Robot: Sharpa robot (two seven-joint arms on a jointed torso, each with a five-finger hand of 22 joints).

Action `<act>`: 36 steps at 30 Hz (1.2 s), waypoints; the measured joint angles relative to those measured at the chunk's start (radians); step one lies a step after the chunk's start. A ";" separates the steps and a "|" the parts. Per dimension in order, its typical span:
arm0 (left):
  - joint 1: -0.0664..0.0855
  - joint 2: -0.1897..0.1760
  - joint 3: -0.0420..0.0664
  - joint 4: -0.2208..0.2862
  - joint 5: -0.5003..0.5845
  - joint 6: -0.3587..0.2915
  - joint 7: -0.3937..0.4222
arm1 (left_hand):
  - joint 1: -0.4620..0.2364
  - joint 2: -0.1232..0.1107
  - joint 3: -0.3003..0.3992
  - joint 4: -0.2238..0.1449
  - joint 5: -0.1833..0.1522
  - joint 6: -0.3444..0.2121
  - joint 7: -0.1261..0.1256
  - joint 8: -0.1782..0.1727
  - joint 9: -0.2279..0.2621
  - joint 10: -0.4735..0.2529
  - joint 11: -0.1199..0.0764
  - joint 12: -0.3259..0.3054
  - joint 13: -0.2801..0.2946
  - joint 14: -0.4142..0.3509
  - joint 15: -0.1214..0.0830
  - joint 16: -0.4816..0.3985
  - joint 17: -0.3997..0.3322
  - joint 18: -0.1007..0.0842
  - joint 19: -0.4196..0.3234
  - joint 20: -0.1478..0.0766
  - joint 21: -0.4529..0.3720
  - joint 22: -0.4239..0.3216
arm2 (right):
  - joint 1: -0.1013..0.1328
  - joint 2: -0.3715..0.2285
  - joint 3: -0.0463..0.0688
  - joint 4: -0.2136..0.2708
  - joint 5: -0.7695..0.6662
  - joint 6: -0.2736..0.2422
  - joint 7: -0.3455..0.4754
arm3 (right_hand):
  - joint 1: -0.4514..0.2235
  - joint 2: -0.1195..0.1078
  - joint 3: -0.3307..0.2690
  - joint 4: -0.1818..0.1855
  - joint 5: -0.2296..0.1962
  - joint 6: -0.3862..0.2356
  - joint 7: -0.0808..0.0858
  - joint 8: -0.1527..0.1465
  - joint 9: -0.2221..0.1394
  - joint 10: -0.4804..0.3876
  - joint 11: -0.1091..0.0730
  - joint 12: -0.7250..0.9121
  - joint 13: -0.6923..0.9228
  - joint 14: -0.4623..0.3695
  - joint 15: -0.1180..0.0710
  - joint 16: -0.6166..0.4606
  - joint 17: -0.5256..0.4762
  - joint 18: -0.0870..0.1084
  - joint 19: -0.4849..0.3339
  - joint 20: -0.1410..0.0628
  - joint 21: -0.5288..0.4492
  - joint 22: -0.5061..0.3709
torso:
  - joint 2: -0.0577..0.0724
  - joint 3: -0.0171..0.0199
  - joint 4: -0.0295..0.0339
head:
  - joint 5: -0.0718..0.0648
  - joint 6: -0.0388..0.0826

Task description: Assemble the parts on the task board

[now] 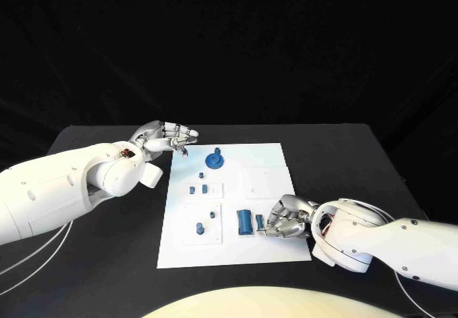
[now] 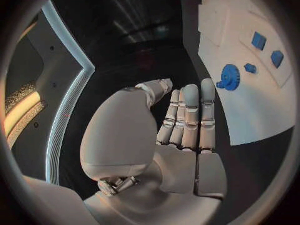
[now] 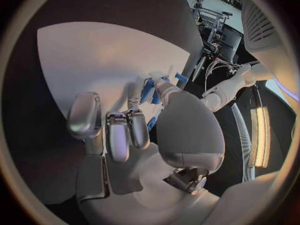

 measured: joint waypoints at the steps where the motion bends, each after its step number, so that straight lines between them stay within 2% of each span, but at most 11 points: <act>1: 0.000 0.000 0.000 0.000 0.000 0.000 0.000 | 0.000 0.000 0.000 0.000 0.000 0.000 0.000 0.000 0.000 0.000 0.000 0.000 0.000 0.000 0.000 0.000 0.000 0.000 0.000 0.000 0.000 0.000 | 0.000 0.001 0.000 -0.001 -0.001 0.001 0.000 | 0.007 -0.001 0.000 0.000 -0.001 0.000 0.000 0.000 -0.001 0.000 0.000 0.000 0.000 0.000 0.000 0.000 0.000 0.000 0.000 0.000 -0.002 0.000 | 0.000 0.0000 0.0000 | 0.000 0.000; 4: 0.000 0.000 0.000 0.000 0.000 0.000 0.000 | 0.000 0.000 0.000 0.000 0.000 0.000 0.000 0.000 0.000 0.000 0.000 0.000 0.000 0.000 0.000 0.000 0.000 0.000 0.000 0.000 0.000 0.000 | 0.000 0.003 0.000 -0.008 -0.006 0.006 0.000 | 0.074 0.020 0.015 -0.023 0.005 0.002 -0.002 0.001 -0.001 0.000 0.000 0.000 0.000 0.000 0.000 0.000 0.000 0.000 0.000 0.000 -0.006 0.000 | 0.000 -0.0001 0.0000 | 0.001 0.000; 6: 0.000 -0.001 0.000 0.000 0.000 0.000 0.000 | 0.000 0.000 0.000 0.000 0.000 0.000 0.000 0.000 0.000 0.000 0.000 0.000 0.000 0.000 0.000 0.000 0.000 0.000 0.000 0.000 0.000 0.000 | 0.001 0.004 0.001 -0.010 -0.010 0.007 0.000 | 0.090 0.009 0.025 -0.033 0.005 -0.002 -0.005 0.001 -0.004 0.000 0.000 0.000 0.000 0.000 0.000 0.000 0.000 0.000 0.000 0.000 -0.006 0.000 | -0.001 -0.0001 0.0000 | 0.001 0.000; 13: 0.000 -0.001 0.000 0.000 0.000 0.000 0.000 | 0.000 0.000 0.000 0.000 0.000 0.000 0.000 0.000 0.000 0.000 0.000 0.000 0.000 0.000 0.000 0.000 0.000 0.000 0.000 0.000 0.000 0.000 | 0.003 0.008 0.003 -0.013 -0.023 0.012 0.000 | 0.108 0.000 0.035 -0.043 0.003 -0.002 -0.005 -0.005 -0.008 0.000 0.000 0.000 0.000 0.000 0.000 0.000 0.000 0.000 0.000 0.000 -0.006 0.000 | -0.001 -0.0004 -0.0001 | 0.000 0.000; 22: 0.000 -0.001 0.000 0.000 0.000 0.000 0.000 | 0.000 0.000 0.000 0.000 0.000 0.000 0.000 0.000 0.000 0.000 0.000 0.000 0.000 0.000 0.000 0.000 0.000 0.000 0.000 0.000 0.000 0.000 | 0.003 0.006 0.003 -0.006 -0.037 0.009 0.001 | 0.117 0.007 0.036 -0.044 0.001 -0.002 -0.005 -0.006 -0.009 0.000 0.000 0.000 0.000 0.000 0.000 0.000 0.000 0.000 0.000 0.000 -0.011 0.000 | -0.001 -0.0001 -0.0005 | 0.000 0.001; 24: 0.000 -0.001 0.000 0.000 0.000 0.000 0.000 | 0.000 0.000 0.000 0.000 0.000 0.000 0.000 0.000 0.000 0.000 0.000 0.000 0.000 0.000 0.000 0.000 0.000 0.000 0.000 0.000 0.000 0.000 | 0.003 0.001 0.003 0.000 -0.039 0.004 0.000 | 0.116 0.007 0.034 -0.034 0.001 -0.003 -0.005 -0.006 -0.009 0.000 0.000 -0.004 0.000 0.000 0.000 0.000 0.000 0.000 0.000 0.000 -0.016 0.000 | -0.001 -0.0001 -0.0005 | 0.000 0.001; 27: 0.000 -0.001 0.000 0.000 0.000 -0.001 0.000 | 0.000 0.000 0.000 0.000 0.000 0.000 0.000 0.000 0.000 0.000 0.000 0.000 0.000 0.000 0.000 0.000 0.000 0.000 0.000 0.000 0.000 0.000 | 0.009 -0.011 0.002 0.003 -0.039 -0.009 0.000 | 0.098 -0.003 0.024 -0.015 0.004 -0.011 0.003 -0.007 -0.013 0.000 0.000 -0.012 0.000 0.000 0.000 0.000 0.000 0.000 -0.003 0.003 -0.034 0.000 | -0.001 -0.0001 -0.0012 | -0.001 0.004; 29: 0.000 -0.002 0.000 0.000 0.000 -0.001 0.000 | 0.000 0.000 0.000 0.000 0.000 0.000 0.000 0.000 0.000 0.000 0.000 0.000 0.000 0.000 0.000 0.000 0.000 0.000 0.000 0.000 0.000 0.000 | 0.019 -0.017 0.002 0.003 -0.034 -0.023 0.005 | 0.087 -0.014 0.016 -0.007 0.004 -0.025 0.011 -0.020 -0.017 -0.002 0.002 -0.033 0.000 0.000 0.000 -0.006 0.000 0.000 -0.012 0.007 -0.058 0.000 | -0.002 -0.0001 -0.0015 | -0.002 0.006; 32: 0.000 -0.002 0.000 0.001 0.001 -0.002 0.001 | 0.000 0.000 0.000 0.000 0.000 0.000 0.000 0.000 0.000 0.000 0.000 0.005 -0.001 0.000 0.000 0.000 -0.001 0.000 0.003 0.003 -0.005 -0.002 | 0.037 -0.024 0.004 0.002 -0.013 -0.055 0.031 | 0.086 -0.016 0.009 0.000 0.004 -0.062 0.032 -0.041 -0.026 -0.019 0.019 -0.068 0.000 0.001 0.009 -0.015 0.000 0.000 -0.028 0.016 -0.102 0.000 | -0.004 -0.0019 -0.0024 | -0.004 0.011; 36: 0.000 0.001 -0.002 -0.001 0.005 -0.004 0.004 | -0.002 -0.002 0.001 0.002 0.000 0.000 0.000 0.000 0.000 0.000 0.000 0.005 -0.001 -0.004 0.004 0.000 -0.002 0.000 0.004 0.004 -0.009 -0.004 | 0.061 -0.022 0.005 -0.026 0.029 -0.108 0.096 | 0.090 -0.023 -0.003 0.000 0.004 -0.095 0.048 -0.060 -0.034 -0.036 0.036 -0.095 0.000 0.002 0.021 -0.031 0.000 0.000 -0.047 0.025 -0.165 -0.011 | -0.009 -0.0057 -0.0041 | -0.009 0.020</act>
